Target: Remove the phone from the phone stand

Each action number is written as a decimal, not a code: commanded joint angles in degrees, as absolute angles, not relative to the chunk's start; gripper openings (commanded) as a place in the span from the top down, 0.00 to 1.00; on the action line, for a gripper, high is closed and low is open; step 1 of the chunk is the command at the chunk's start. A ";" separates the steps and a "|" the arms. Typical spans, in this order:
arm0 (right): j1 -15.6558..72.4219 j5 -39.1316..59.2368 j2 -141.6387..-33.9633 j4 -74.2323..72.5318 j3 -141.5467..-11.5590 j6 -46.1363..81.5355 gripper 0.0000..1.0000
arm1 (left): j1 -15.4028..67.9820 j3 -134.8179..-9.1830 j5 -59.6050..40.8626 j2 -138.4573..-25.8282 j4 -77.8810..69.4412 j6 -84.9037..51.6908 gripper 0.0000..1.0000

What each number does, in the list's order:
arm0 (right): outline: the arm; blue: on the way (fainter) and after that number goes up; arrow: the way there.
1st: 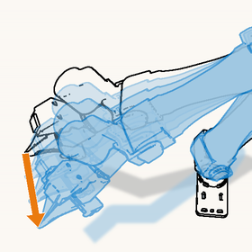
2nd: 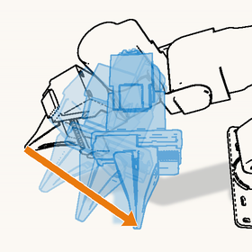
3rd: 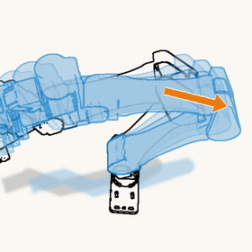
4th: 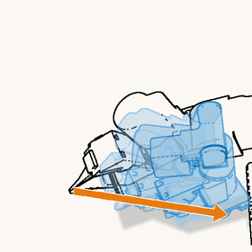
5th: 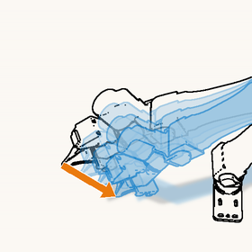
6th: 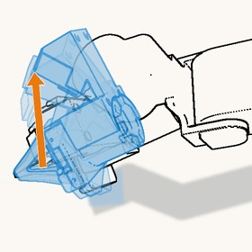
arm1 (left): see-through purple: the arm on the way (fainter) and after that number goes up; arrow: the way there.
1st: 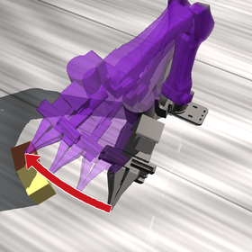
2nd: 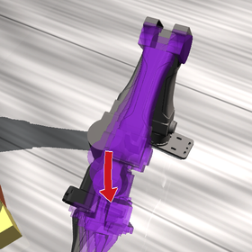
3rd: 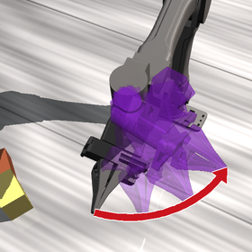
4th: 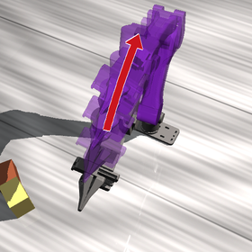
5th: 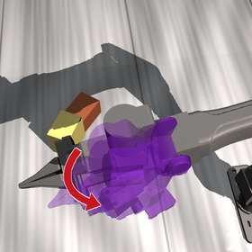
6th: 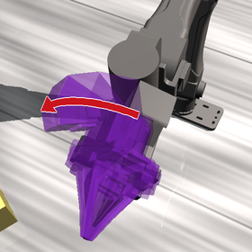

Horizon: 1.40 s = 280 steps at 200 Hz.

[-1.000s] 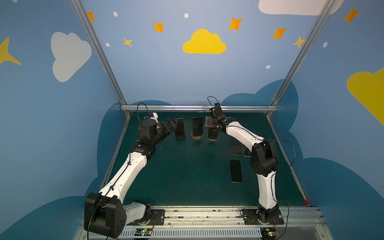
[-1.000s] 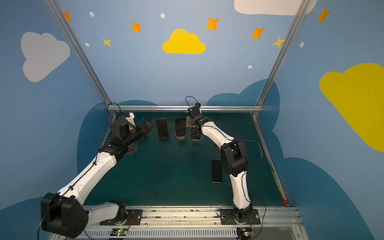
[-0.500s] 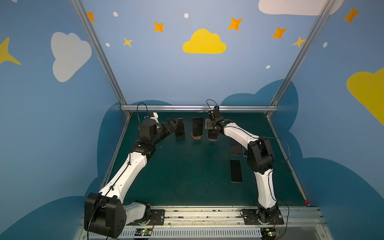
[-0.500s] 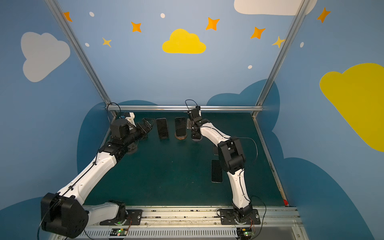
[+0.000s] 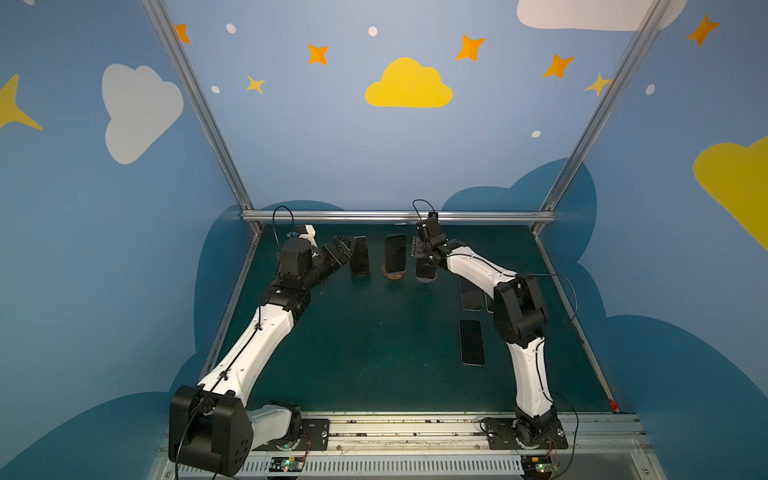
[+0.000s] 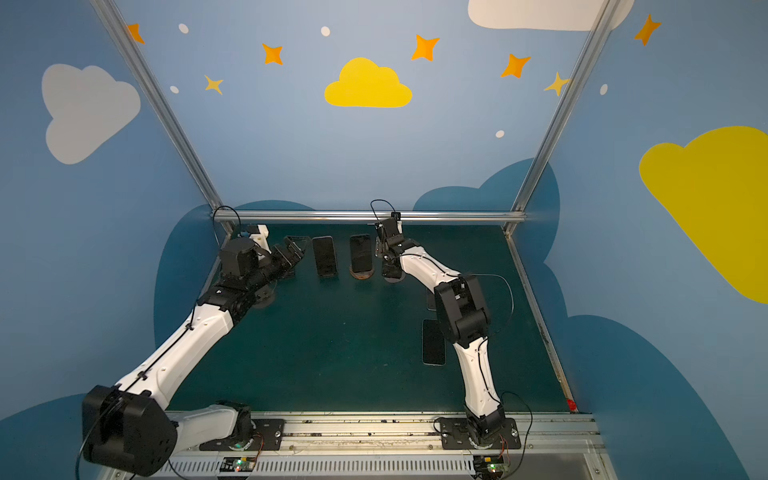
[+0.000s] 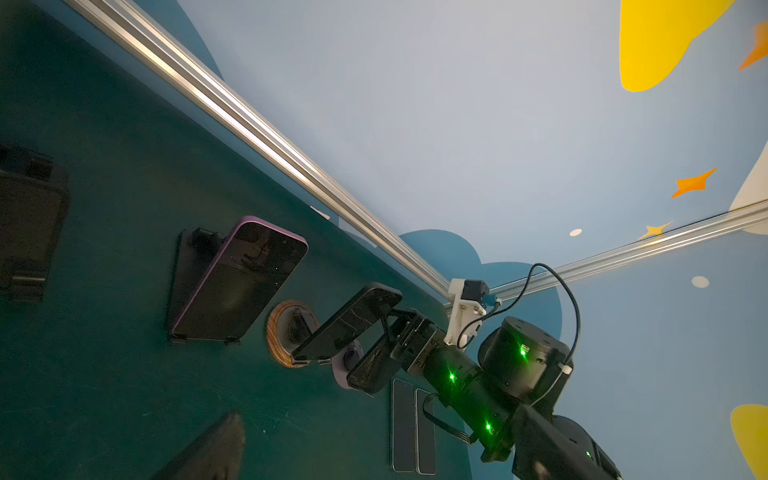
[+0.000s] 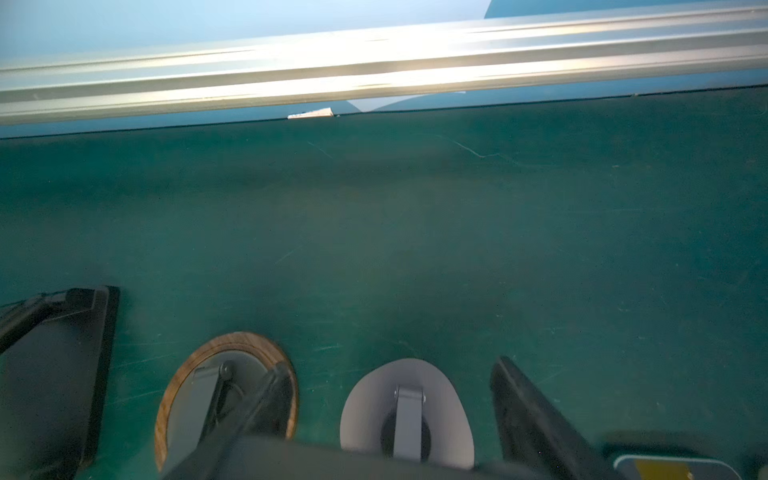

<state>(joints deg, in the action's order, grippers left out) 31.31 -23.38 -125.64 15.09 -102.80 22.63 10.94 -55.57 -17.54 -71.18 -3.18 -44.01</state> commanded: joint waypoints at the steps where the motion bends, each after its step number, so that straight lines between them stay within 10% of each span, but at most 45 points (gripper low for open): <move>1: 31.25 -23.99 -123.50 13.18 -100.63 22.23 0.27 | 10.63 -55.28 -18.28 -71.55 -4.47 -44.29 0.00; 280: 32.43 -21.96 -103.56 10.59 -88.76 16.87 0.35 | 14.15 -55.69 -19.02 -71.54 -4.41 -41.58 0.00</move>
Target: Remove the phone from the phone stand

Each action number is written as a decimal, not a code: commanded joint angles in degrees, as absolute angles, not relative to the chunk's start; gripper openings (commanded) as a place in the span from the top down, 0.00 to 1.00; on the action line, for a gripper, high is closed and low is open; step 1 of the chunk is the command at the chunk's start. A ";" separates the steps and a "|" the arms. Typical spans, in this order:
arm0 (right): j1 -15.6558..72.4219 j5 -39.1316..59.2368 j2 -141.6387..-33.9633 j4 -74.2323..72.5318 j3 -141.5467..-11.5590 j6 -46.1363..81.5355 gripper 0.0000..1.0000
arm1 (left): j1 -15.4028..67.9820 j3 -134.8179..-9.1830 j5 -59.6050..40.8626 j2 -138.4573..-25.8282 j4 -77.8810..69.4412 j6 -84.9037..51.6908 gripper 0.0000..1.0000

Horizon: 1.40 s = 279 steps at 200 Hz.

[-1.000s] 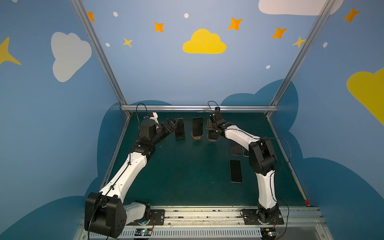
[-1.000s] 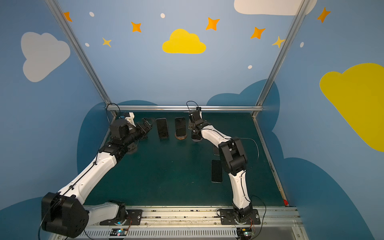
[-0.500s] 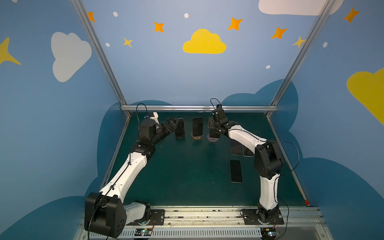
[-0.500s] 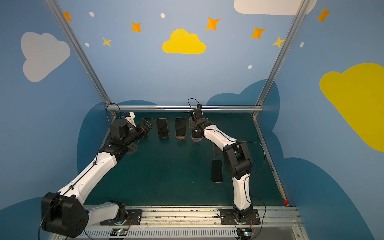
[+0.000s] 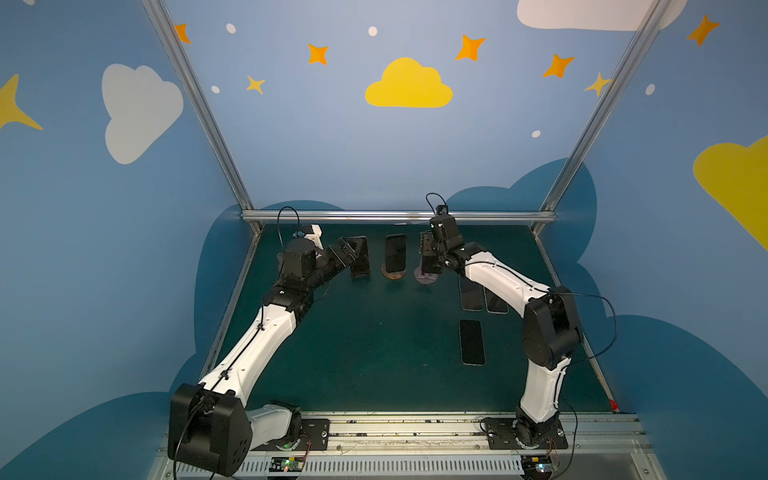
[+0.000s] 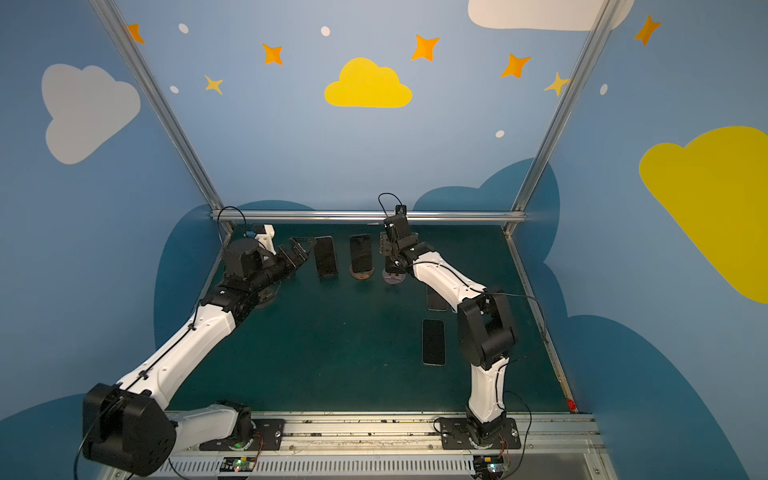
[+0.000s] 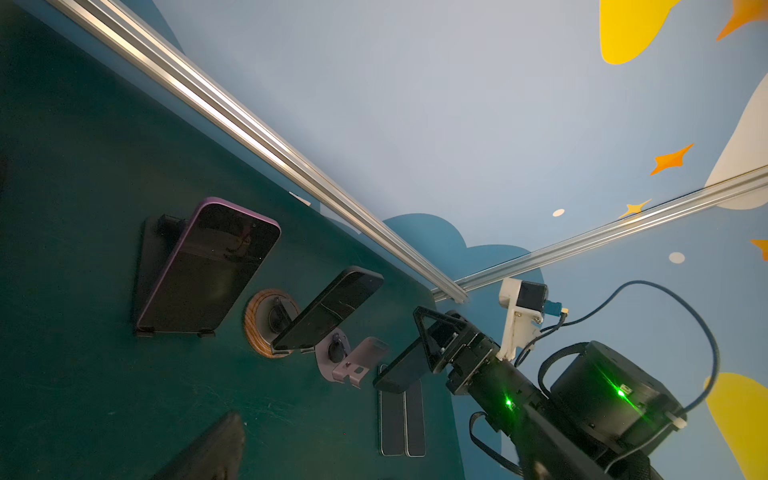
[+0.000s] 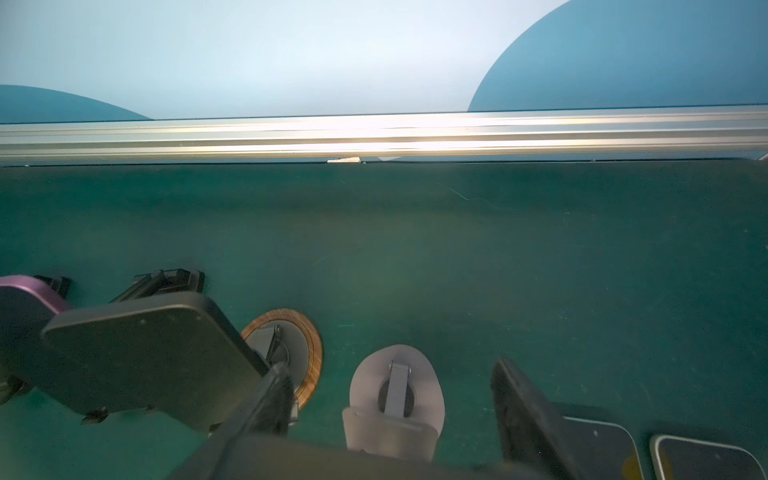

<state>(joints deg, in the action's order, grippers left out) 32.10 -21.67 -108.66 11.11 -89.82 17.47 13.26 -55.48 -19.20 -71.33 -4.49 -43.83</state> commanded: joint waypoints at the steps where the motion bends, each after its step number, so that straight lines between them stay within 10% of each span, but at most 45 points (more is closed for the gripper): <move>1: 32.48 -21.96 -103.46 10.74 -88.72 16.83 0.35 | 14.24 -55.71 -18.91 -71.54 -4.27 -41.45 0.00; 279: 25.89 -42.51 -60.89 28.56 -45.15 26.33 0.40 | 21.82 -57.48 -19.79 -73.57 -1.86 -40.07 0.00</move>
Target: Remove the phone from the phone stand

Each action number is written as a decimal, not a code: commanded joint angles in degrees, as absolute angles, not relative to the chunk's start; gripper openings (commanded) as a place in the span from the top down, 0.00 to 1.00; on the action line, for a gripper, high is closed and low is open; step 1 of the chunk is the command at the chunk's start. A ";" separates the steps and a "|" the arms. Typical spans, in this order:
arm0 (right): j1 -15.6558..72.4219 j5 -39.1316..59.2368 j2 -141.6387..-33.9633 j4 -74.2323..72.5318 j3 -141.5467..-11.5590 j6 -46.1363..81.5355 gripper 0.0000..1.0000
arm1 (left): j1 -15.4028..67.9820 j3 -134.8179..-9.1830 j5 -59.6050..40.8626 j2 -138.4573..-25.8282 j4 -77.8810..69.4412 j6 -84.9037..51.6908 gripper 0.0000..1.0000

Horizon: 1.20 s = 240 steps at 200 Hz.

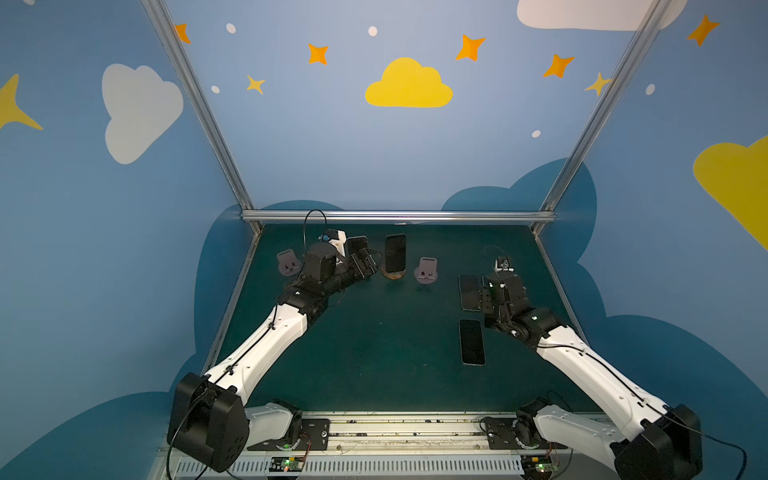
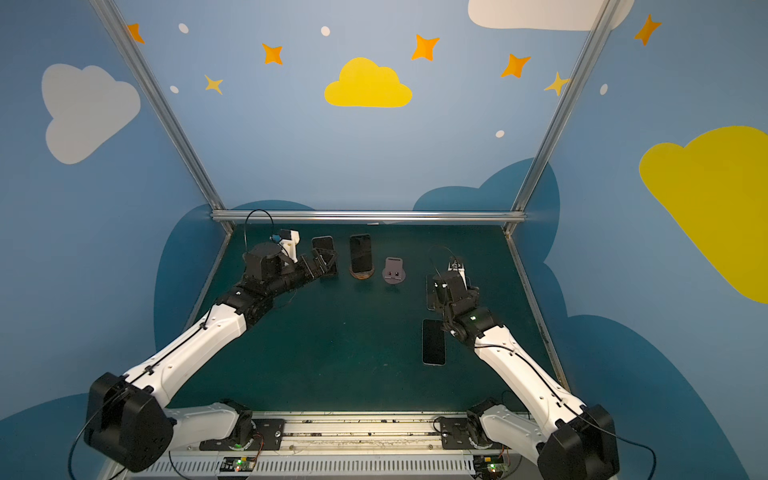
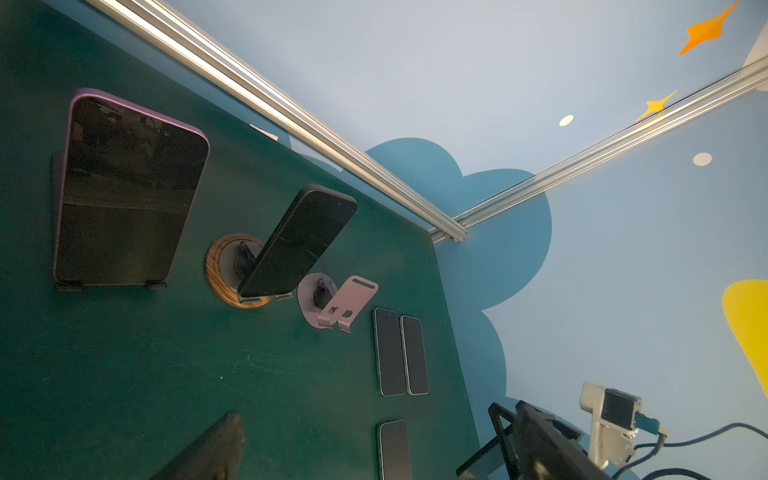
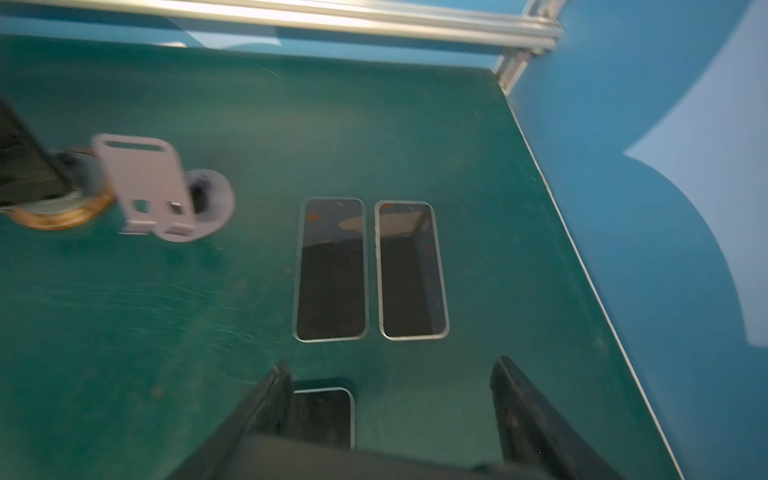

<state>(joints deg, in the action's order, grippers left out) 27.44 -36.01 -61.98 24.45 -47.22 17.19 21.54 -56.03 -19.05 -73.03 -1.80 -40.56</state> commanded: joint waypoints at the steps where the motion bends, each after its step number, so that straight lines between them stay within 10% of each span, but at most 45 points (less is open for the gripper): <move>1: 25.91 -42.88 -60.85 28.47 -44.99 26.48 0.40 | 21.81 -57.48 -19.83 -73.61 -1.85 -40.08 0.00; 240: 27.49 -19.82 -54.78 30.02 -42.67 35.20 0.44 | 21.87 -57.83 -19.61 -72.96 -1.07 -39.91 0.00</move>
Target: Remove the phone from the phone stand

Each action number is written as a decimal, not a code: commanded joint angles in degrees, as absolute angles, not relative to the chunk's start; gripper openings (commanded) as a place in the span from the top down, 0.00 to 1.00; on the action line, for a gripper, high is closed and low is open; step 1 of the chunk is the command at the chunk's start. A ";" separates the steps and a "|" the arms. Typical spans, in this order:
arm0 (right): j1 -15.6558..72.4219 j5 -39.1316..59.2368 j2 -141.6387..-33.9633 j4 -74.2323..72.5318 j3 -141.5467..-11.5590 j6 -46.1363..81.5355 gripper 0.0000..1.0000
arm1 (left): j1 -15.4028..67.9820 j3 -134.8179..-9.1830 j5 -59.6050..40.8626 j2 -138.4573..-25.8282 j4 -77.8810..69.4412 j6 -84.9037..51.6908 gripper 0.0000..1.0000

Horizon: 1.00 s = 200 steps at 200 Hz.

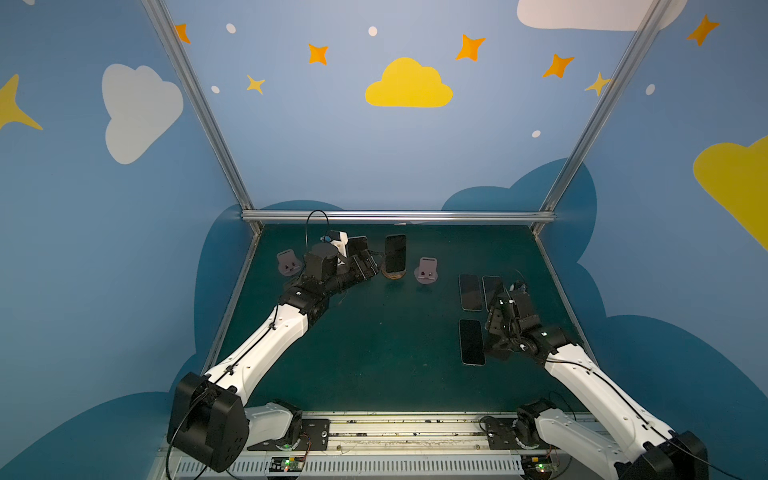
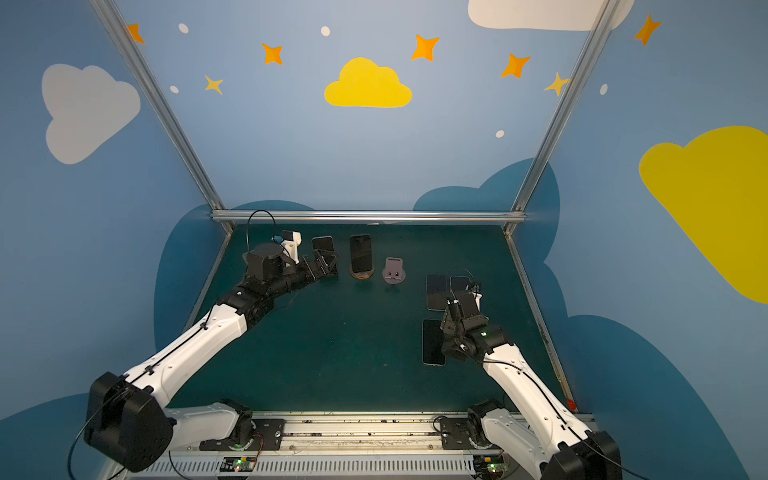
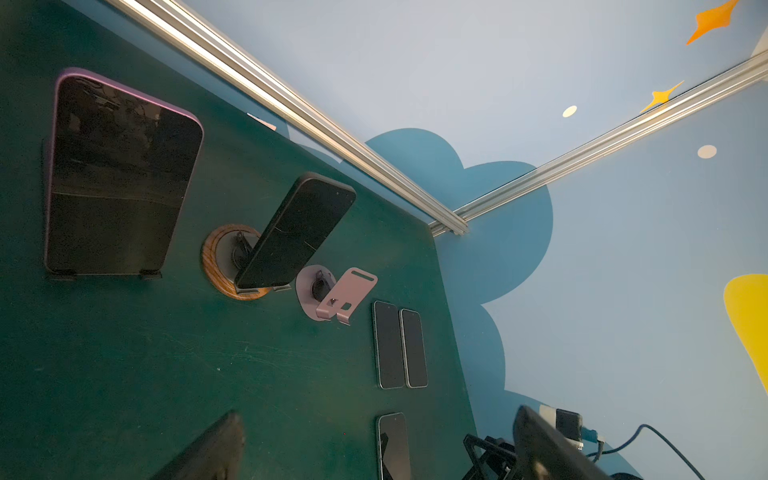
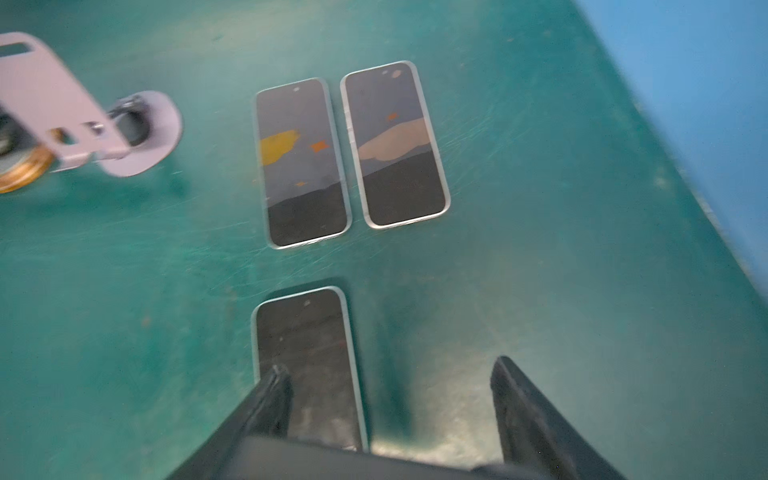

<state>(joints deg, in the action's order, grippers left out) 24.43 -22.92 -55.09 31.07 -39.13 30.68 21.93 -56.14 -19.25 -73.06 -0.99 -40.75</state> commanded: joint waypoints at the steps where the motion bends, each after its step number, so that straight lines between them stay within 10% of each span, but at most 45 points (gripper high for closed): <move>1: 27.67 -19.71 -54.81 29.95 -42.74 35.44 0.44 | 21.83 -57.83 -19.61 -73.00 -1.06 -39.95 0.00; 200: 38.79 -7.29 -92.95 28.04 -57.39 38.41 0.43 | 21.58 -58.36 -17.72 -74.40 0.62 -37.97 0.00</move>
<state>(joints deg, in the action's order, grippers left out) 39.42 -6.52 -92.14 29.76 -55.40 40.58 21.45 -57.12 -18.70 -75.05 0.27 -39.31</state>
